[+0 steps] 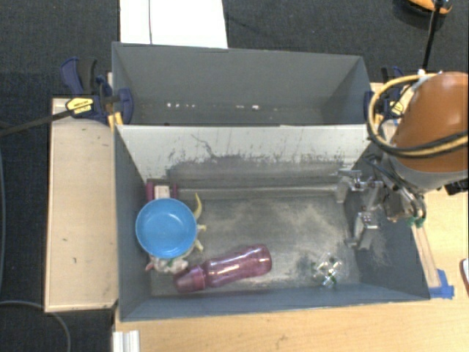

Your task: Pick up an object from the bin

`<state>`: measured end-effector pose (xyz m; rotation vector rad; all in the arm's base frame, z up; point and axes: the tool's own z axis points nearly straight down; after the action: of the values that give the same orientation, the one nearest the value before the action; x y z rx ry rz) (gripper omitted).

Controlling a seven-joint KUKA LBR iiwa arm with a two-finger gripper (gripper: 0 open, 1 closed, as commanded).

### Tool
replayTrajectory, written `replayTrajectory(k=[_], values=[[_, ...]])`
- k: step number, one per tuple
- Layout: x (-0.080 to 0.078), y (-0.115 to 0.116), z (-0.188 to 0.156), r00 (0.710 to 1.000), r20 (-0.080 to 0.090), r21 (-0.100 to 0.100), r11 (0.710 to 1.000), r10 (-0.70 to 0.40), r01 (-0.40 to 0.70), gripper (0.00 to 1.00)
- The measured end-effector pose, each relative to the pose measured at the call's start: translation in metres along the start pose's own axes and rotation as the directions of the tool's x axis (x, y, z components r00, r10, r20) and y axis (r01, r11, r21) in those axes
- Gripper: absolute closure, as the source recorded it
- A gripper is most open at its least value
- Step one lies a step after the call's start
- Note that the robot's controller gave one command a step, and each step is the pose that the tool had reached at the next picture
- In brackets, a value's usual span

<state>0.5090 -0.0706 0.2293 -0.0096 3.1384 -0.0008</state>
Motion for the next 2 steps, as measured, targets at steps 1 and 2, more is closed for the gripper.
replayTrajectory(k=[1, 2], values=[[-0.013, 0.005, 0.035, 0.991, 0.012, 0.0, 0.991, -0.134, 0.134, 0.0], [-0.026, 0.014, 0.074, 0.981, -0.001, 0.005, 0.981, -0.196, 0.196, 0.0]])
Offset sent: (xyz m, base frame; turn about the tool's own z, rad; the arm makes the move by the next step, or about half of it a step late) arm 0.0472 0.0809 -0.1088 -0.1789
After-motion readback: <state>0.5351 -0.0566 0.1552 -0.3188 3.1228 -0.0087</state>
